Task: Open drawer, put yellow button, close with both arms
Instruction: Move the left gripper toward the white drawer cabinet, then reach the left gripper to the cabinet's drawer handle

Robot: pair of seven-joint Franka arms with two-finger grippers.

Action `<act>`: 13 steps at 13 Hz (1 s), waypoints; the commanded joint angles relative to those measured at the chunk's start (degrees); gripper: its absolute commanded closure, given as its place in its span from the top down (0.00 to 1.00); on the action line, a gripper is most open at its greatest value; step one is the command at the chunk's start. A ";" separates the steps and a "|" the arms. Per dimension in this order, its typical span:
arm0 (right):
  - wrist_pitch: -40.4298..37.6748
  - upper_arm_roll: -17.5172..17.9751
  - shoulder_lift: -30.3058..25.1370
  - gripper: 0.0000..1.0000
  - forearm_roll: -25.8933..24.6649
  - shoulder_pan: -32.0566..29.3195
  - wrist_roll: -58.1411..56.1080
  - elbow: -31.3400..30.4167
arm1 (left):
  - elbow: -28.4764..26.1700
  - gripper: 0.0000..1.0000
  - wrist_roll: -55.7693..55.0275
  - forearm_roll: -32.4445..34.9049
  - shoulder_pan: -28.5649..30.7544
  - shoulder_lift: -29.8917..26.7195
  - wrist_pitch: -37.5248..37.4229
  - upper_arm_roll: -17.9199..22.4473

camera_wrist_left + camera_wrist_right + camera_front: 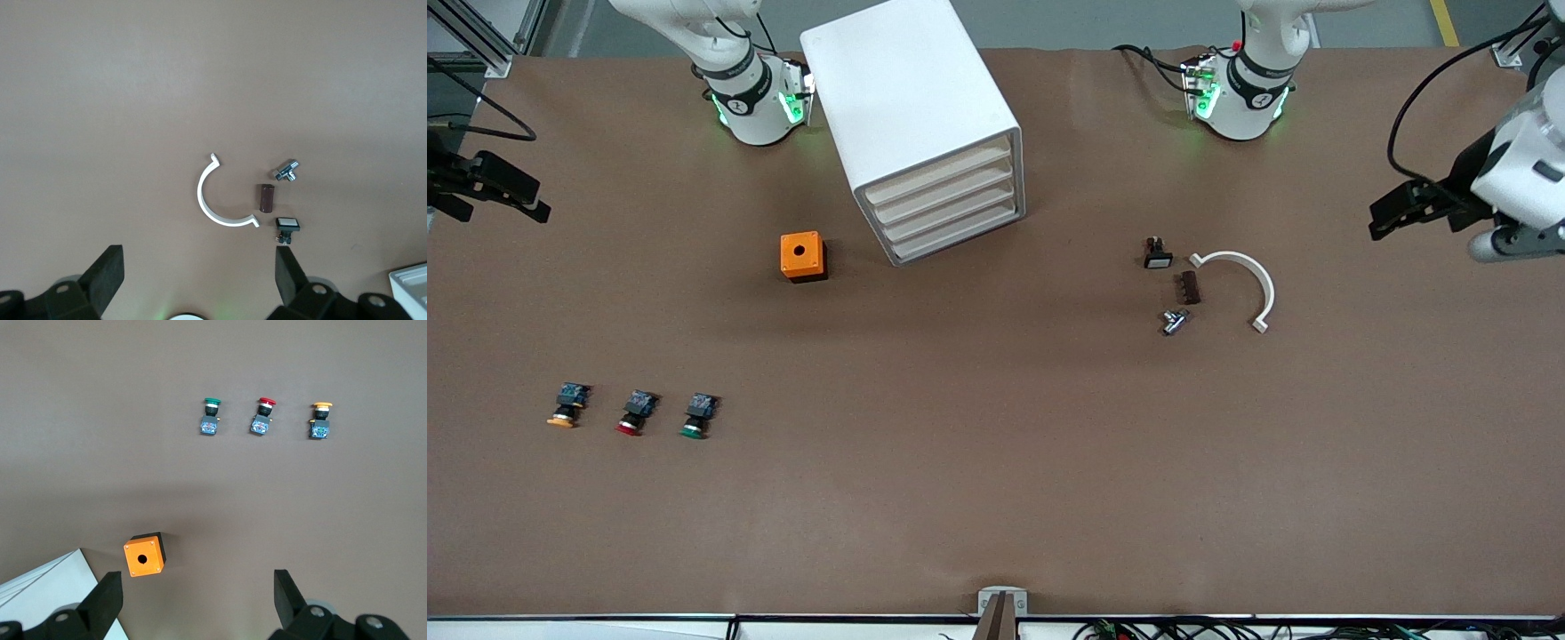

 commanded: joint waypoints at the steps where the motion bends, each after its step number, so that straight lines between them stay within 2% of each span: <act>1: 0.22 -0.01 -0.14 1.00 0.11 -0.86 -1.98 -0.06 | 1.18 1.00 -2.88 -1.17 -0.61 5.67 1.92 -0.73; 4: 0.22 -0.01 -0.14 1.00 0.11 -0.86 -1.98 -0.06 | 1.18 1.00 -11.80 -3.88 -2.45 11.38 4.39 -1.00; 9: 0.22 -0.01 -0.14 1.00 0.11 -0.95 -1.98 0.03 | 1.97 1.00 -44.30 -9.41 -9.91 20.69 8.17 -1.00; 13: -0.22 -0.01 1.00 1.00 -0.16 -1.04 -2.06 1.08 | 6.18 1.00 -66.80 -15.12 -15.71 28.61 9.49 -1.00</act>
